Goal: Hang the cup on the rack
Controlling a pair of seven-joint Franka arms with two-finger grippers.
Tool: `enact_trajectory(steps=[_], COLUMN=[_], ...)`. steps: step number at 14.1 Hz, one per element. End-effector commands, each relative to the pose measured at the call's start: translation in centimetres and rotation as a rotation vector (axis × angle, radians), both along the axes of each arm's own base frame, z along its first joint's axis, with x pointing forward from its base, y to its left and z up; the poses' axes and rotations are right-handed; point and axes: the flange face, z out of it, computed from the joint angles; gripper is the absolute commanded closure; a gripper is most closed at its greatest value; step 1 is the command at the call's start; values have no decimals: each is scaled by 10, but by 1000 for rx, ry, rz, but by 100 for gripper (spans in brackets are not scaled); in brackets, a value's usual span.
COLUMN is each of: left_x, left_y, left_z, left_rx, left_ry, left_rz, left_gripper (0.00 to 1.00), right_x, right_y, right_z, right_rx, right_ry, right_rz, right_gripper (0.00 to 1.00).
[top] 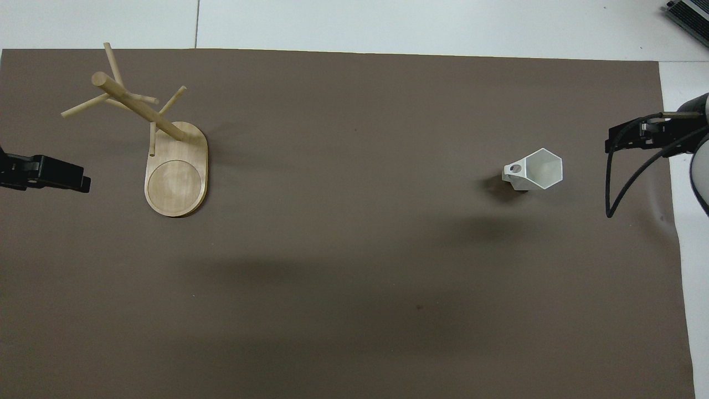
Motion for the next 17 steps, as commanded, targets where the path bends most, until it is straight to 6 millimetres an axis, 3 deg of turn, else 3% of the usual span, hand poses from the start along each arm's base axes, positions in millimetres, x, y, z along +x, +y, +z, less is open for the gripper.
enact_trajectory(steps=[1, 12, 17], left_x=[-3, -3, -3], left_y=[2, 2, 2], left_z=[2, 2, 2], left_rx=[18, 17, 18], left_ry=[7, 6, 7], left_rz=[9, 10, 9], left_gripper=[0, 0, 0], right_x=[-5, -8, -3], right_y=[1, 7, 8], right_z=[4, 4, -22], right_rx=[0, -4, 12], right_ry=[7, -8, 0], right_rz=[-4, 35, 37], right_gripper=[0, 0, 0])
